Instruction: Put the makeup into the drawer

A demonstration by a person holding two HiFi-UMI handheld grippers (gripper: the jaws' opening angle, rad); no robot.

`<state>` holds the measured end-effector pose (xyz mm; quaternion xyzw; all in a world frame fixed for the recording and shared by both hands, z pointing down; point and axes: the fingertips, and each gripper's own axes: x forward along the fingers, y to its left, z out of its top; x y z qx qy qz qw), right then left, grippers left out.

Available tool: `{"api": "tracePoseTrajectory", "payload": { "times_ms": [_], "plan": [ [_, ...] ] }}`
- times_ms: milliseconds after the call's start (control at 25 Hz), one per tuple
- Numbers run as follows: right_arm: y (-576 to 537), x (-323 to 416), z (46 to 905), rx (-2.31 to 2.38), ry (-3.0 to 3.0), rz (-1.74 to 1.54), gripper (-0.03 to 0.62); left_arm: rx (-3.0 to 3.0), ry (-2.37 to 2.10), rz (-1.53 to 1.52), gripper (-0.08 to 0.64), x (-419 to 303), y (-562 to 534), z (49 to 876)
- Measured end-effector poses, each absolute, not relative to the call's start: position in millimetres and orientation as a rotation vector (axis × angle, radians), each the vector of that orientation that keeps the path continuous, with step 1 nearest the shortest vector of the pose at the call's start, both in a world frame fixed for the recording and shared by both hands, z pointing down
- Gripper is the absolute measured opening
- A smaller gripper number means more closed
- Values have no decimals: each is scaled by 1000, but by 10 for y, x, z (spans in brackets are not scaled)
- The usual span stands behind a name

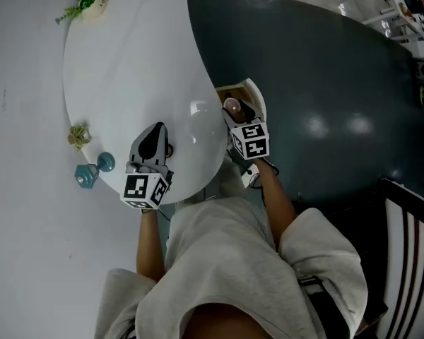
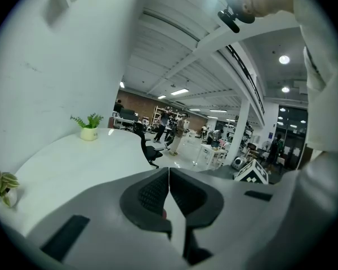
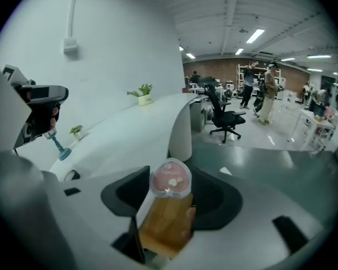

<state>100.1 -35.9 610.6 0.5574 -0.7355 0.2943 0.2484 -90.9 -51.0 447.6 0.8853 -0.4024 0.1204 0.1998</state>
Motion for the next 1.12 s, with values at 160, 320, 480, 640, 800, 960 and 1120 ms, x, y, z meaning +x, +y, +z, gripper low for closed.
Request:
{"api": "tracePoseTrajectory", "payload": {
  "times_ms": [160, 320, 480, 640, 800, 960, 1120],
  "plan": [
    [-497, 1302, 6304, 1568, -1956, 921, 230, 2484, -1094, 367, 12, -674, -646, 4451],
    [-486, 1414, 6697, 1539, -1907, 1054, 230, 2463, -1095, 408, 12, -581, -660, 4513],
    [-578, 1382, 7238, 1472, -1852, 1160, 230, 2434, -1116, 434, 12, -623, -774, 4674],
    [-625, 1316, 7674, 1416, -1800, 1264, 230, 2404, -1135, 460, 12, -704, -813, 4746],
    [-654, 1229, 8001, 1340, -1771, 1322, 230, 2368, -1147, 486, 12, -771, -799, 4818],
    [-691, 1195, 8251, 1282, -1763, 1339, 230, 2348, -1157, 504, 12, -780, -776, 4882],
    [-632, 1148, 8492, 1240, -1743, 1370, 232, 2334, -1165, 529, 12, -825, -773, 4900]
  ]
}}
